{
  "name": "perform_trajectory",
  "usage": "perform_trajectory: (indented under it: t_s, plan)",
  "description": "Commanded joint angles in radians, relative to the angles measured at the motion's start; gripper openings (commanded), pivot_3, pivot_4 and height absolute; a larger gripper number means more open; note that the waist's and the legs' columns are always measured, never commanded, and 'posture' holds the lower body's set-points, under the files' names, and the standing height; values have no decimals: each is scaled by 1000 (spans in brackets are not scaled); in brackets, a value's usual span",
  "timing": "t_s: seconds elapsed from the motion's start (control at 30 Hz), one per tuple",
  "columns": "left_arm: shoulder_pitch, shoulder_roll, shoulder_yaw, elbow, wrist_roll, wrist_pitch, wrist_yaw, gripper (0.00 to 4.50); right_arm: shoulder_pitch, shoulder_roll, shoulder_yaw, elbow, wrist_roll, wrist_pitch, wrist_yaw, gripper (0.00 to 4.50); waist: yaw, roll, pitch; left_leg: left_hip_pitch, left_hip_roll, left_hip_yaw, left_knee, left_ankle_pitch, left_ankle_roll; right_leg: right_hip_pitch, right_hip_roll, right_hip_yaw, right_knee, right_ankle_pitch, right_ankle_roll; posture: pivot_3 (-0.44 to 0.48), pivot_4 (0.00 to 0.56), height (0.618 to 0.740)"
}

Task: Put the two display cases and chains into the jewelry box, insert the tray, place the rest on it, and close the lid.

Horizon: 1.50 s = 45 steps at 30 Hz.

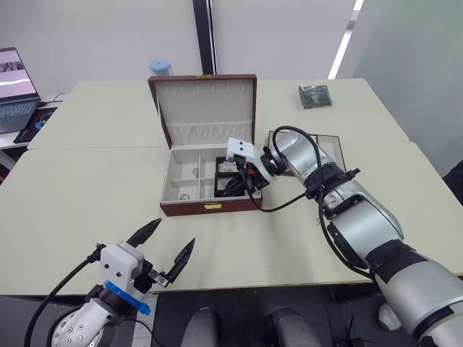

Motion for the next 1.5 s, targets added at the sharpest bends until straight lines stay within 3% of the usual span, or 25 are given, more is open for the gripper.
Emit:
perform_trajectory:
  t_s: [0.03, 0.07, 0.47, 0.57, 0.8, 1.07, 1.27, 1.5]
  plan:
    - [3, -4, -4, -37, 2, -12, 8, 4500, -44, 7, -28, 17, -10, -25, -2, 26, 0, 0, 0, 0, 0, 0, 0, 0, 0, 0, 0, 0, 0, 0, 0, 0, 150, 740]
    - [0, -4, -4, -37, 2, -11, 8, 4500, -46, 9, -31, 21, -13, -26, -1, 26, 0, 0, 0, 0, 0, 0, 0, 0, 0, 0, 0, 0, 0, 0, 0, 0, 150, 740]
    - [-48, 17, 30, -20, -30, 18, 2, 4500, -57, -4, -135, -5, 25, -5, -4, 3426, 0, 0, 0, 0, 0, 0, 0, 0, 0, 0, 0, 0, 0, 0, 0, 0, 150, 740]
    - [-77, 32, 60, -23, -54, 57, 14, 4500, -28, -19, -194, -35, 57, -20, -46, 4463, 0, 0, 0, 0, 0, 0, 0, 0, 0, 0, 0, 0, 0, 0, 0, 0, 150, 740]
    - [-91, 103, 116, -11, -124, 232, 7, 4500, 186, -89, -347, -328, 174, -142, -137, 4463, 1, 0, 0, -1, 0, 0, -1, 0, 0, 0, 0, 0, -2, 0, 0, 0, 150, 740]
    - [-166, 247, 231, 149, -220, 391, -82, 4500, 510, -237, -471, -673, 270, -114, -257, 4463, 3, 0, 0, -1, 0, -1, -1, 0, 0, 0, 0, 0, -1, 0, 0, 0, 150, 740]
    - [-253, 326, 311, 311, -223, 391, -152, 4500, 716, -351, -568, -803, 306, -147, -342, 4463, 1, 0, 0, -1, 0, -1, -1, 0, 0, 0, 1, 0, -1, 0, 0, 0, 150, 740]
    - [-343, 434, 369, 506, -184, 367, -219, 4500, 924, -490, -672, -820, 334, -131, -381, 4463, 0, 0, 0, 0, 0, 2, -1, 0, 0, 0, 1, 2, -1, 0, 0, 0, 150, 740]
